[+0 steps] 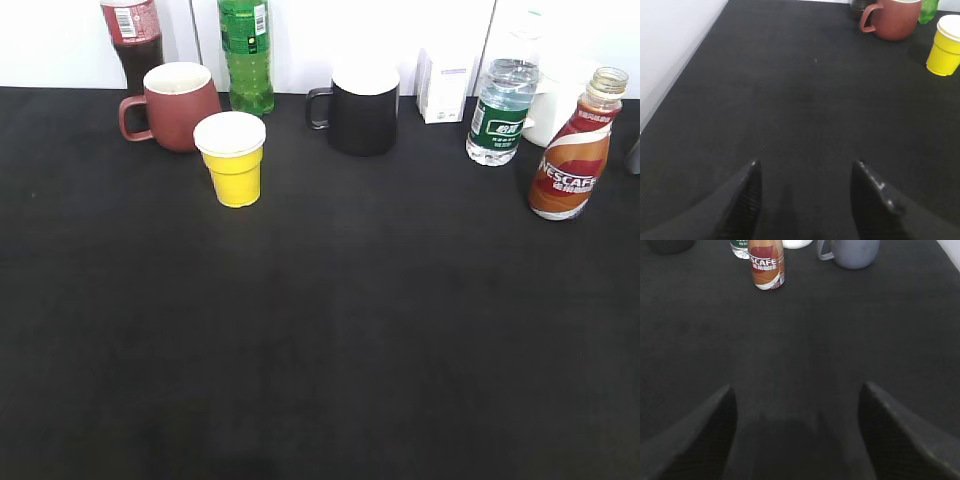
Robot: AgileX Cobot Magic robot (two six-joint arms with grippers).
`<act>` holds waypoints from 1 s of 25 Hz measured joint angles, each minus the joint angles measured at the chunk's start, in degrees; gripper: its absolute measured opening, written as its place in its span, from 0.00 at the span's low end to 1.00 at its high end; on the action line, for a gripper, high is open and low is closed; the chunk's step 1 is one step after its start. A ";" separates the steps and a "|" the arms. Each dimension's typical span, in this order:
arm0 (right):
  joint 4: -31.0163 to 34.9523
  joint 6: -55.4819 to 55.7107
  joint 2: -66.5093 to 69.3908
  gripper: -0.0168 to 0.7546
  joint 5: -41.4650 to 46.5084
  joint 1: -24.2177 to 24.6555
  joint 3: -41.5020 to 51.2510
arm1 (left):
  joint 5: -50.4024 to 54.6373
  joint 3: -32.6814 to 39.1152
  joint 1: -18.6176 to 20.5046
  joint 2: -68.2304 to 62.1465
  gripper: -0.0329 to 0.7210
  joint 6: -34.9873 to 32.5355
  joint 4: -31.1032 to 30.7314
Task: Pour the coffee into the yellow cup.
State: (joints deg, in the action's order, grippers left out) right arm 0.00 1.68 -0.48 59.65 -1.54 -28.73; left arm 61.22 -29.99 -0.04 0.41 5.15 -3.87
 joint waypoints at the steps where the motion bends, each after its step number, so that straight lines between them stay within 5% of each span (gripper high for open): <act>1: 0.00 0.09 0.00 0.78 0.00 0.00 0.00 | 0.00 0.00 0.00 0.00 0.62 0.00 0.00; 11: 0.00 0.04 0.00 0.78 0.00 0.00 0.00 | -3.20 -1.03 0.00 -0.99 0.67 0.00 0.00; 18: 0.00 0.04 0.00 0.78 0.00 0.00 0.00 | -54.48 2.35 -1.66 -27.07 0.73 -9.85 3.56; 21: 0.00 0.05 0.00 0.78 0.00 0.00 0.00 | -82.41 11.10 -9.40 -43.79 0.73 -9.85 4.82; 25: 0.00 0.05 0.00 0.78 0.05 0.00 0.00 | -105.03 11.94 -21.45 -69.91 0.73 -5.15 4.94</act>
State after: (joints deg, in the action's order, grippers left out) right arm 0.00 1.73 -0.48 59.71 -1.54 -28.73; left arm -43.81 -18.05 -21.49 -69.50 0.00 1.06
